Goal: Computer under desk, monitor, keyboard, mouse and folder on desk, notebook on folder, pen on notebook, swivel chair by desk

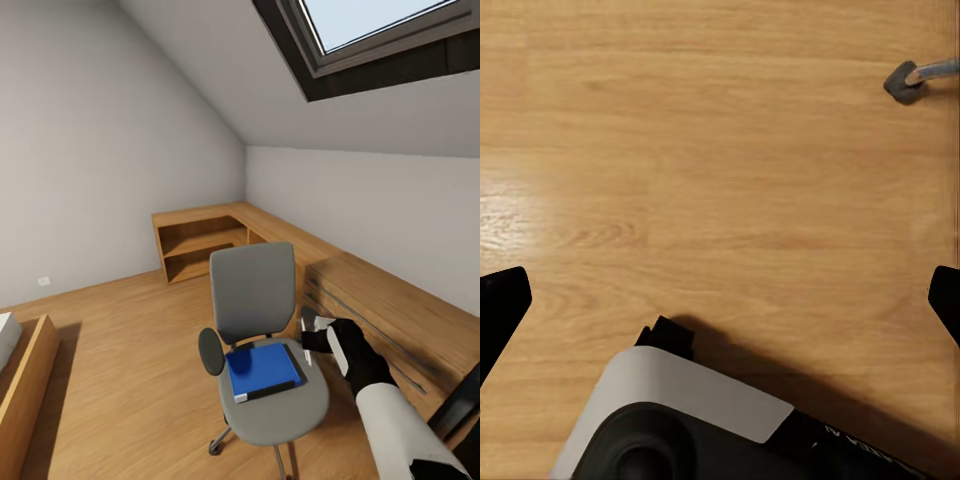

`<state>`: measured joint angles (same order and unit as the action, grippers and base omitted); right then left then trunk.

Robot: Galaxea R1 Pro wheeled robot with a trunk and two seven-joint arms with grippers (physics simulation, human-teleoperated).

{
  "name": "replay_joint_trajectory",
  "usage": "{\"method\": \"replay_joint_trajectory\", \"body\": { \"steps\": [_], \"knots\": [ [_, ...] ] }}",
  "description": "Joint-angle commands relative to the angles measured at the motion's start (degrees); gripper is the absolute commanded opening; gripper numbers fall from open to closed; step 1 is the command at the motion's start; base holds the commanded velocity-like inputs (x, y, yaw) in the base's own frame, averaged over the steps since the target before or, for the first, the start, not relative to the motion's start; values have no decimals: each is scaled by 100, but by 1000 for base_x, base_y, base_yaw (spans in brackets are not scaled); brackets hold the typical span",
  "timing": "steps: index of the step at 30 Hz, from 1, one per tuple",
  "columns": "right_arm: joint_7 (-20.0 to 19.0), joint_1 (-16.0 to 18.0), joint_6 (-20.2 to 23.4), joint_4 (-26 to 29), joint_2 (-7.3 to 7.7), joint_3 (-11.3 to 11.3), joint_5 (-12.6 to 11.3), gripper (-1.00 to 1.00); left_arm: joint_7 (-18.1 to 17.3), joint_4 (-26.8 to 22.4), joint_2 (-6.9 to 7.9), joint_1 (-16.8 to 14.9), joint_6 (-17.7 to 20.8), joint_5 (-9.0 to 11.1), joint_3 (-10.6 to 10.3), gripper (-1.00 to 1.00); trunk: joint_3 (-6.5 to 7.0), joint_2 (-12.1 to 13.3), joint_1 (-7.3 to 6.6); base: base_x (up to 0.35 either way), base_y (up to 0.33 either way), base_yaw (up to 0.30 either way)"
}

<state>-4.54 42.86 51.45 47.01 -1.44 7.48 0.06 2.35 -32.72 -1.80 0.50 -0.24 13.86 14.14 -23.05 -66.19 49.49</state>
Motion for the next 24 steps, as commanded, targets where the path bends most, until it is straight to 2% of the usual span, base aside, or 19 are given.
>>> {"method": "replay_joint_trajectory", "body": {
  "steps": [1,5,11,13,17,22,23,24],
  "knots": [
    [-38,-33,84,112,-5,32,-6,-100,10,-10,-5,3,-3,61,1,100,13,38,-22,0,0,-257],
    [-40,-318,542,951,6,51,-6,-100,4,-7,-11,3,-3,64,1,100,85,199,-110,0,0,-258],
    [-41,-926,817,2336,13,66,0,-100,3,-1,-13,3,-3,57,1,100,184,439,-242,0,0,-256],
    [-39,-1034,831,2565,21,109,2,-100,3,12,-13,3,-3,56,1,100,213,519,-286,0,0,-245],
    [-34,-1100,832,2701,28,368,15,-100,3,19,-13,3,-3,57,1,100,267,680,-374,0,0,-235],
    [-30,-1111,832,2733,45,479,23,-100,3,34,-19,3,-3,63,1,100,334,880,-483,0,0,-218],
    [-30,-1112,830,2737,73,561,25,-100,3,68,-29,3,-3,62,-1,100,347,921,-505,0,0,-183],
    [-33,-1112,826,2745,149,754,24,-100,3,126,-52,3,-3,59,-4,100,360,961,-527,0,0,-166]
  ]
}}
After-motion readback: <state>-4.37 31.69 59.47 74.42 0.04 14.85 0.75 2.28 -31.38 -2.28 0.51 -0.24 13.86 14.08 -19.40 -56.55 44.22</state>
